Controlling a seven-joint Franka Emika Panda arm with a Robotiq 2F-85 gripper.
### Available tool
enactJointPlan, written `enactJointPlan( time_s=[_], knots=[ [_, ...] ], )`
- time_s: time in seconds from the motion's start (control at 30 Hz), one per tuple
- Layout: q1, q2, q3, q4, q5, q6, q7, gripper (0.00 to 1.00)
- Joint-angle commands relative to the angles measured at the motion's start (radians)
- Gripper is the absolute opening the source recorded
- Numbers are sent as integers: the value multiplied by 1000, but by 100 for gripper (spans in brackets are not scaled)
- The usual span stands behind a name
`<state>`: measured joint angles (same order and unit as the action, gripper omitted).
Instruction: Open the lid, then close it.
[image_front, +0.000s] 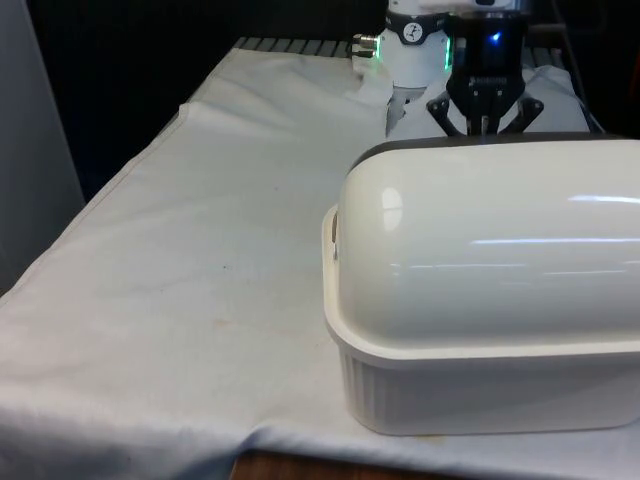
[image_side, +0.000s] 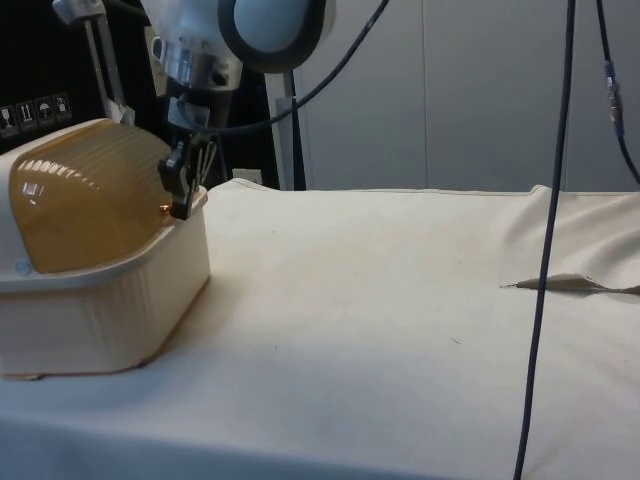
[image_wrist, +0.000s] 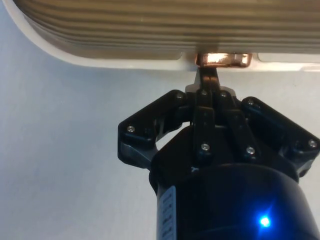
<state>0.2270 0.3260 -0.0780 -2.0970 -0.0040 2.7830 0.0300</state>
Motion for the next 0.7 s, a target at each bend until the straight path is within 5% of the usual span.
enactJointPlan(
  time_s=[0.0,0.67],
  knots=[
    [2,-6,-2,0,-4,-6,2,0],
    [0,-31,-2,23,-2,-37,-1,0]
  ],
)
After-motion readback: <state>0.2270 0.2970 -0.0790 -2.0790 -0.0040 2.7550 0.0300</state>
